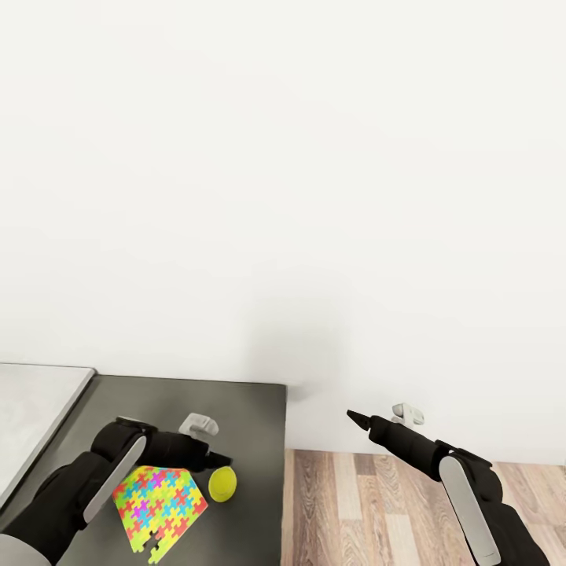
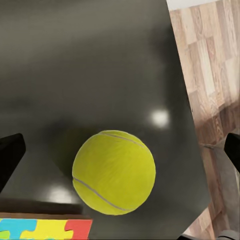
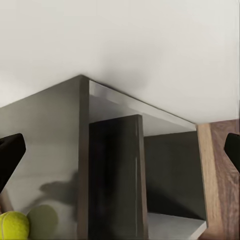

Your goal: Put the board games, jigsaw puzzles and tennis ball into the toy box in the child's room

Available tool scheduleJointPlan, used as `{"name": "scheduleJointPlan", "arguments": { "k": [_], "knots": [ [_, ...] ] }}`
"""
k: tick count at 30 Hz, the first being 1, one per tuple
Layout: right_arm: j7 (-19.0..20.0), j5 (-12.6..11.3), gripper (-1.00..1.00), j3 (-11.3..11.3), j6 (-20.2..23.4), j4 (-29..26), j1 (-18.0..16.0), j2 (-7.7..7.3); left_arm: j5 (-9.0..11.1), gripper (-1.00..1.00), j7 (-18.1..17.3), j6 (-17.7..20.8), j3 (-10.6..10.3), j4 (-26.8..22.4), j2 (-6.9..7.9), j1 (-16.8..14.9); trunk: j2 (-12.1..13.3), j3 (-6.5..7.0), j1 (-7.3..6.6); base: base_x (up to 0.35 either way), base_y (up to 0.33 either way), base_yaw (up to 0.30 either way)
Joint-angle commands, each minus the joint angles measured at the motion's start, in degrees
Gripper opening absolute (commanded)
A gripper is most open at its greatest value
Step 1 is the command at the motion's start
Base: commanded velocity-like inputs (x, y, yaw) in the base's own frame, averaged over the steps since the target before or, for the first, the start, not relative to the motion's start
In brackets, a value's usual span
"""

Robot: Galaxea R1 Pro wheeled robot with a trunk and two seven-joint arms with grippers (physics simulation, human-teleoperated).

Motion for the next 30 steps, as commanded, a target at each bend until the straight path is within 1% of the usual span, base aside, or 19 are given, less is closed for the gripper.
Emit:
{"name": "scheduleJointPlan", "arguments": {
  "k": [1,9,22,30],
  "knots": [
    [0.3,0.2,1.0,-0.1,0.3,0.0,-0.1,0.01,0.0,1.0,-0.1,0.3,-0.1,0.0,0.04,-0.1,-0.1,-0.12,0.03,0.0,-0.104,0.0],
    [0.3,0.1,1.0,-0.1,0.3,0.0,-0.1,0.01,0.0,1.0,-0.1,0.3,-0.1,-0.1,0.03,0.0,-0.1,-0.15,0.03,0.0,-0.048,0.0],
    [0.3,0.1,1.0,-0.1,0.3,0.0,0.0,0.03,0.0,1.0,-0.1,0.4,0.0,-0.1,0.03,-0.1,-0.1,-0.26,0.03,-0.002,-0.006,0.0],
    [0.3,0.1,1.0,-0.1,0.3,0.0,0.0,0.03,0.0,1.0,-0.1,0.4,0.0,-0.1,0.03,-0.1,-0.1,-0.62,0.03,-0.103,0.0,0.0]
  ]
}}
